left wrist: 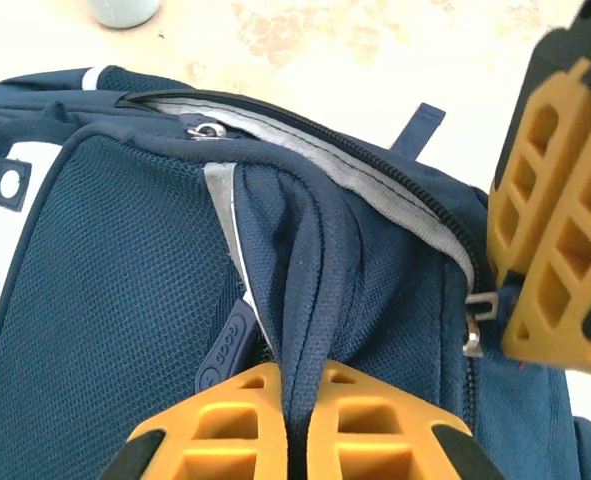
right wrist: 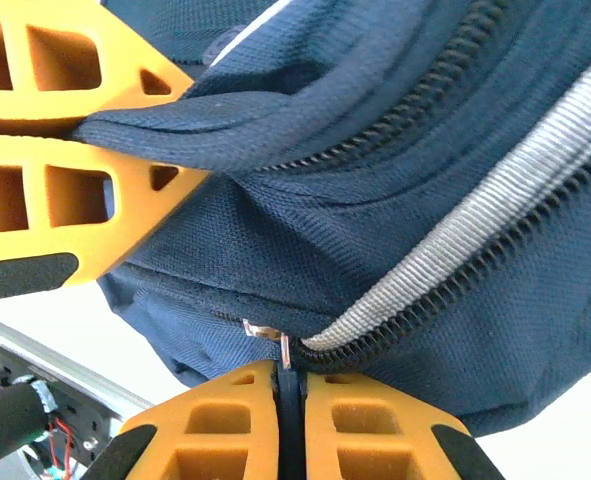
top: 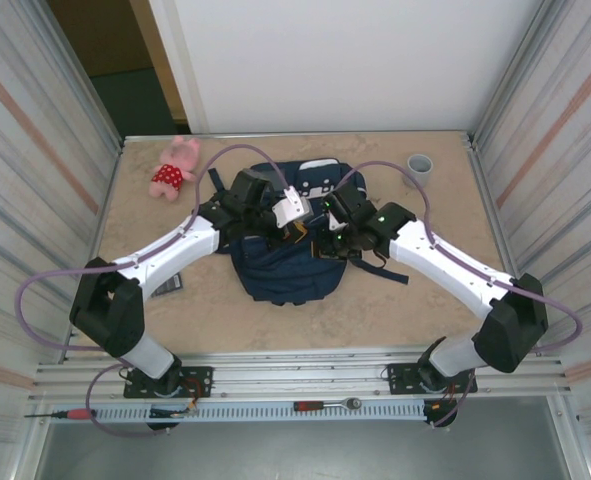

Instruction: Pack the student bag

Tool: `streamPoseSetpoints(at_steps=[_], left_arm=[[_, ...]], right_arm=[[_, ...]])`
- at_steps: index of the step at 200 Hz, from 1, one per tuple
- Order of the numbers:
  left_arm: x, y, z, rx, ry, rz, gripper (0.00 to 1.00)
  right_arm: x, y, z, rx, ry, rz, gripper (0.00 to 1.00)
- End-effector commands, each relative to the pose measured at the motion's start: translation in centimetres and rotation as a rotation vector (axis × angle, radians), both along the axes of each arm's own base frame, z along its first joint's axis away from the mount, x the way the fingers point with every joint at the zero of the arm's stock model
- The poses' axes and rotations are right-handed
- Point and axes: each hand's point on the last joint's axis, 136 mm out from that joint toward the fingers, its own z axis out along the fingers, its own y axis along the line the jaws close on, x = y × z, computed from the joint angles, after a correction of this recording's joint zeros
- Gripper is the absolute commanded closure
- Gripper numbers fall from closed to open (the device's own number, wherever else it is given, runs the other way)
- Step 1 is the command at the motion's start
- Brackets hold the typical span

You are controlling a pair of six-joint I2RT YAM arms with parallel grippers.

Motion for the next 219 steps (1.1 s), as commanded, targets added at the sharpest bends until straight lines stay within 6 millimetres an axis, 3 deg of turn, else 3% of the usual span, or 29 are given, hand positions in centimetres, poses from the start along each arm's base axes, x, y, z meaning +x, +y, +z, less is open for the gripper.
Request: streamPoseSetpoints(at_steps=[1, 21, 49, 71, 85, 96, 120, 139, 162, 179, 198, 219], left_arm=[[0.6, 1.8, 3.4, -0.007, -0.070, 0.041, 1.00], [1.7, 2.4, 5.2, -0.079, -0.069, 0.098, 1.00], [3.3, 3.1, 7.6, -0.103, -0.133, 0.142, 1.00], [3.5, 3.0, 8.2, -0.090, -0.154, 0.117, 1.00], [2.8, 2.7, 7.5, -0.072, -0.138, 0.073, 1.00], [1.9, 2.3, 6.6, -0.044, -0.139, 0.028, 1.00], [-1.2, 0.5, 3.8, 0.020, -0.119, -0.129, 1.00], [-3.2, -0.5, 2.5, 0.032, -0.071, -0.207, 1.00], [-3.9, -0.4, 2.3, 0.025, -0.061, -0.228, 1.00], [-4.3, 0.0, 2.1, 0.040, -0.071, -0.244, 1.00], [-4.6, 0.4, 1.8, 0.051, -0.067, -0.255, 1.00], [-4.5, 0.3, 1.8, 0.038, -0.054, -0.253, 1.00]], right_arm=[[0.1, -6.3, -0.8, -0.182, 0.025, -0.129, 1.00], [-0.8, -6.1, -1.7, -0.140, 0.105, -0.099, 1.00], [-2.5, -3.2, -2.5, -0.035, 0.181, -0.006, 1.00], [-2.2, -3.8, -2.7, -0.025, 0.180, -0.062, 1.00], [-1.7, -4.2, -2.2, 0.004, 0.171, -0.089, 1.00], [-1.3, -3.3, -1.1, 0.059, 0.147, -0.066, 1.00], [-0.4, -2.2, 0.8, 0.134, 0.106, -0.043, 1.00], [1.1, -4.6, 0.6, 0.080, 0.090, -0.096, 1.00], [2.4, -8.7, -0.4, -0.003, 0.110, -0.159, 1.00], [2.6, -10.2, -1.2, -0.033, 0.141, -0.156, 1.00], [2.6, -10.0, -1.6, -0.030, 0.156, -0.118, 1.00], [2.2, -7.8, -1.3, 0.052, 0.153, -0.055, 1.00]])
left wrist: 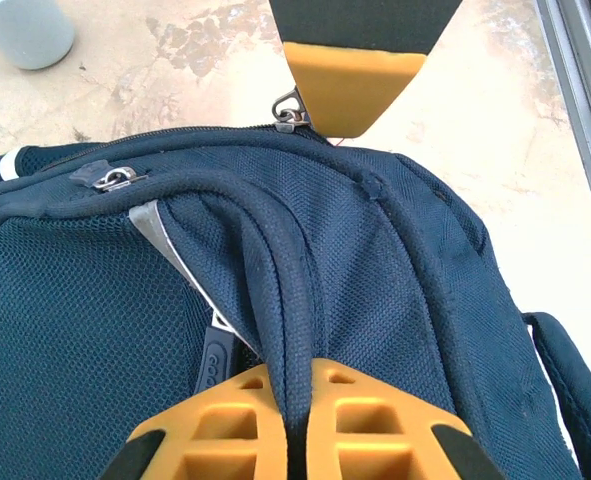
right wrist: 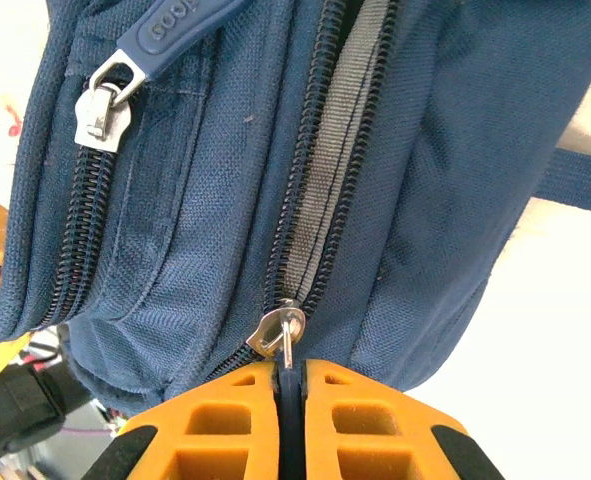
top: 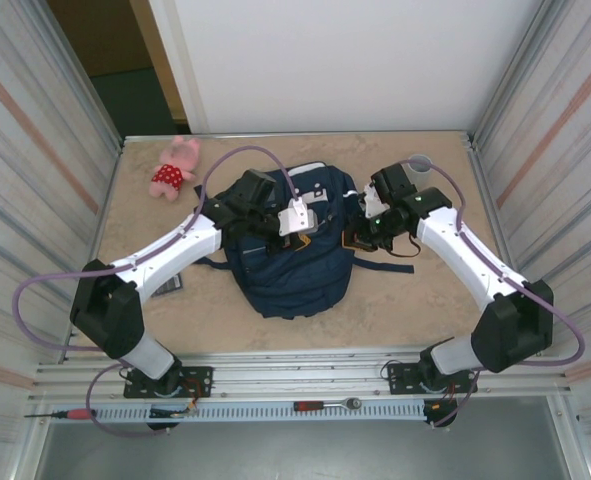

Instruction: Pack the student bag

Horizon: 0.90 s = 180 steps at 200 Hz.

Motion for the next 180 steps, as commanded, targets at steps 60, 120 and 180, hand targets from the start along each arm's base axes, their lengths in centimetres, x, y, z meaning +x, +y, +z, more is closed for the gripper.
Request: streamPoseSetpoints(at_steps=[60, 120, 180], left_arm=[[-1.8, -0.1, 2.6, -0.100, 0.049, 0.015, 0.40], [-4.5, -1.2, -1.1, 0.038, 0.030, 0.118, 0.31], [-5.2, -0.2, -3.6, 0.123, 0.024, 0.070, 1.00]], right_arm=[[-1.5, 3.7, 0.4, 0.152, -0.005, 0.099, 1.00], [-3.4, 6.3, 3.4, 0.259, 0.005, 0.186, 1.00], [-1.0, 2.0, 0.6, 0.092, -0.015, 0.038, 1.00]])
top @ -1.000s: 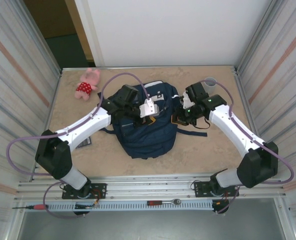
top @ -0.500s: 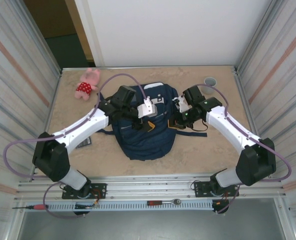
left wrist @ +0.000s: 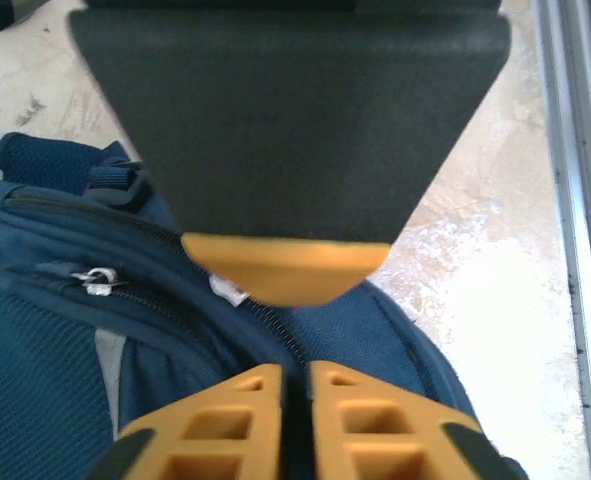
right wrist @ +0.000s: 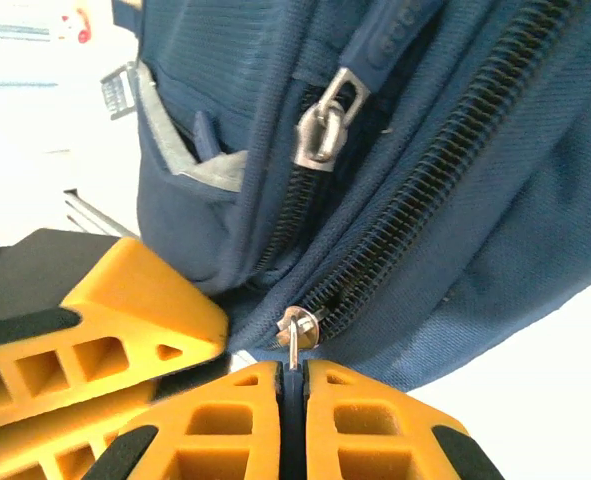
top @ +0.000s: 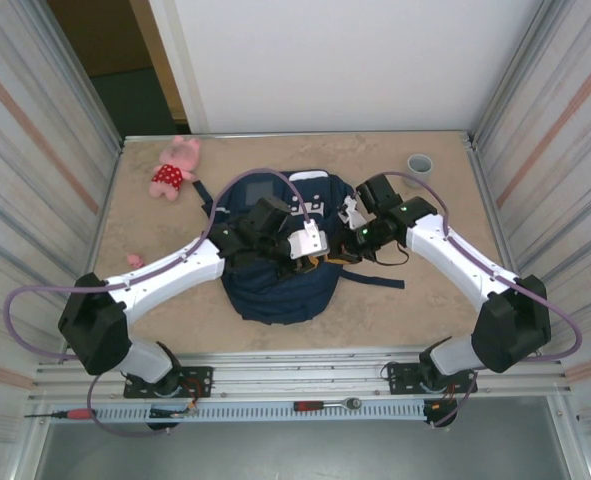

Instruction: Pack the student bag

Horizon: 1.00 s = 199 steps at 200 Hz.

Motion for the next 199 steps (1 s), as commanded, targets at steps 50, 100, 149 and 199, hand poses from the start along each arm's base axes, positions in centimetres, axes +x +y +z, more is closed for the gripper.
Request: streamPoseSetpoints(at_steps=[50, 100, 149, 199], left_arm=[[-4.6, 2.1, -1.2, 0.029, 0.058, -0.206, 1.00], [-6.8, 2.4, -0.3, -0.017, 0.100, -0.302, 1.00], [-7.5, 2.6, -0.4, -0.018, 0.110, -0.327, 1.00], [-2.6, 4.3, 2.1, -0.126, 0.067, -0.077, 0.47]], right_arm=[[6.5, -5.4, -1.6, -0.148, -0.139, -0.201, 1.00], [13.0, -8.1, -2.7, -0.149, -0.198, -0.317, 1.00], [17.2, -8.0, -3.7, -0.095, -0.191, -0.317, 1.00], [13.7, -7.1, -1.6, -0.072, -0.238, -0.254, 0.60]])
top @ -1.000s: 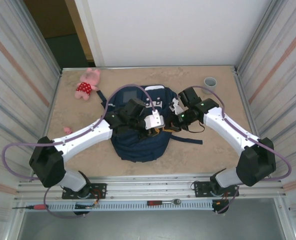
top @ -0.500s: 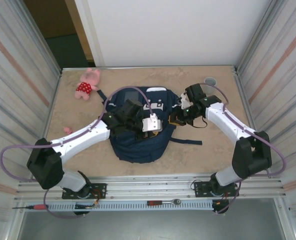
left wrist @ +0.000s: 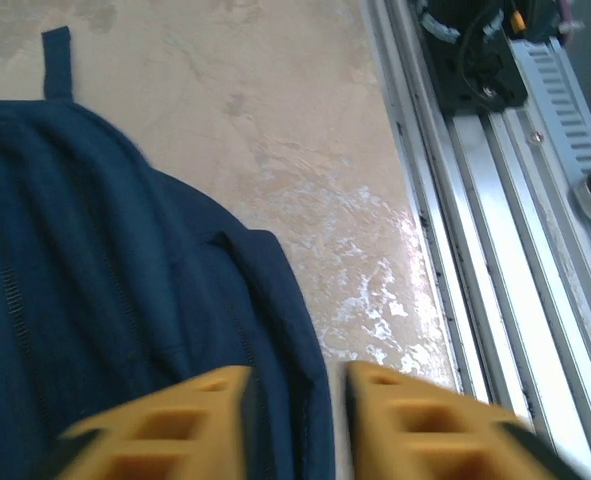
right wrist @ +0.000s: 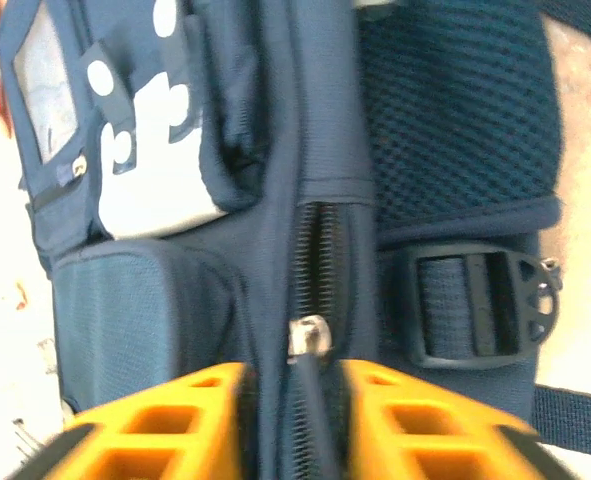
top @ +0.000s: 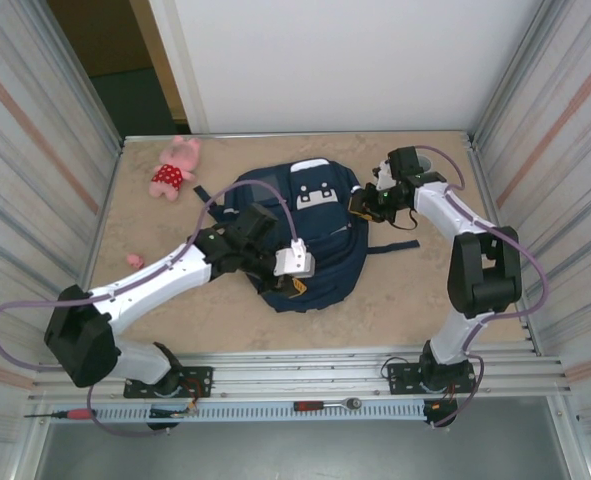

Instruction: Pack the student bag

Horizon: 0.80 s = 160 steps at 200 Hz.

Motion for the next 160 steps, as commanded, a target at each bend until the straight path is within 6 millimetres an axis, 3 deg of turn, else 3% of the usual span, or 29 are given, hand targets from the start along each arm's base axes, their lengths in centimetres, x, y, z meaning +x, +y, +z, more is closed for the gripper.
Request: streamPoseSetpoints(at_steps=[1, 22, 58, 95, 107, 118, 131, 143, 160], left_arm=[[2.6, 1.5, 2.4, -0.099, -0.017, 0.150, 0.46], [5.8, 2.4, 1.7, -0.062, -0.114, 0.247, 0.36], [8.8, 0.9, -0.6, 0.023, -0.173, 0.234, 0.22], [9.5, -1.6, -3.3, 0.087, -0.184, 0.154, 0.15], [10.3, -2.2, -4.3, 0.105, -0.202, 0.171, 0.16], [11.4, -2.4, -5.2, 0.120, -0.218, 0.204, 0.24], [12.6, -2.6, -5.9, 0.141, -0.226, 0.248, 0.40], [12.8, -2.5, -5.9, 0.148, -0.217, 0.263, 0.60], [12.1, -2.3, -4.9, 0.116, -0.209, 0.254, 0.80]], right_arm=[[-2.1, 0.5, 2.7, -0.010, -0.086, 0.041, 0.60], [-5.3, 0.3, 3.0, 0.019, -0.074, 0.013, 0.54], [-8.9, 0.9, 1.6, 0.073, -0.015, -0.041, 0.49], [-9.3, 1.5, -1.0, 0.080, 0.021, -0.075, 0.53], [-9.2, 1.9, -1.8, 0.073, 0.028, -0.069, 0.59], [-9.1, 2.3, -2.4, 0.066, 0.038, -0.060, 0.68], [-9.5, 3.1, -2.8, 0.060, 0.042, -0.035, 0.75], [-10.1, 3.8, -2.7, 0.066, 0.037, -0.014, 0.77], [-10.9, 4.6, -1.6, 0.076, -0.007, 0.021, 0.76]])
